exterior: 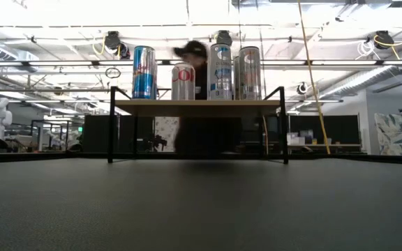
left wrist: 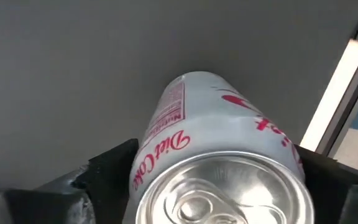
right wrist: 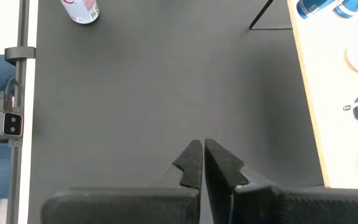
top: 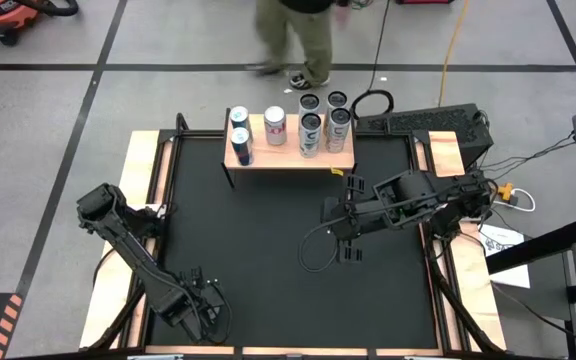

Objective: Place canned beverage on shelf
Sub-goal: Put the red silver soda can on the shelf aligned with the other red silver soda can

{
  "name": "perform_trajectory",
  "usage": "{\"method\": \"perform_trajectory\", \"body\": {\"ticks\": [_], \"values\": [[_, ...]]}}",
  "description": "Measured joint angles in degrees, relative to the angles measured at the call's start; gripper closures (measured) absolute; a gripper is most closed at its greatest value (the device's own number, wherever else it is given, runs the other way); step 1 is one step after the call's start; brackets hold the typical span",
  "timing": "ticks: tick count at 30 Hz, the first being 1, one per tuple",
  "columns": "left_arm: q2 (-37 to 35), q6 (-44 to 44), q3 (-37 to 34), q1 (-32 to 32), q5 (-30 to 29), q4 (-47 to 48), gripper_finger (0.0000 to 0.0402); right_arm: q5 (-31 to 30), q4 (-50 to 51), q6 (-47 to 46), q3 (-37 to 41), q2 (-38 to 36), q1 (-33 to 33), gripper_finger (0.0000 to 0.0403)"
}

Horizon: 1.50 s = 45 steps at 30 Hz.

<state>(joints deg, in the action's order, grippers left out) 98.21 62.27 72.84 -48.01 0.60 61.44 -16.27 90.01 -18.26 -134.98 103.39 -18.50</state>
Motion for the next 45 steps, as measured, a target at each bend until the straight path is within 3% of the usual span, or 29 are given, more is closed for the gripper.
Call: {"method": "perform_trajectory", "body": {"ticks": [8, 24, 36, 45], "values": [[0.0, -1.6, -0.2, 0.0, 0.4, -1.3, 0.0102, 0.0, 0.0, 0.8, 0.0, 0.0, 0.0, 0.0403], [0.0, -7.1, -0.3, 0.9, 0.5, -2.4, 0.0074, -0.1, 0.0, 0.8, 0.0, 0.0, 0.0, 0.0403], [0.2, -23.1, 5.3, 10.8, 5.1, -0.5, 0.0106, -0.1, 0.0, 1.7, 0.0, -0.1, 0.0, 0.0403], [0.1, -37.5, 16.1, 21.6, 5.4, 12.6, 0.0108, -0.1, 0.0, 2.1, 0.0, -0.1, 0.0, 0.0403]]}}
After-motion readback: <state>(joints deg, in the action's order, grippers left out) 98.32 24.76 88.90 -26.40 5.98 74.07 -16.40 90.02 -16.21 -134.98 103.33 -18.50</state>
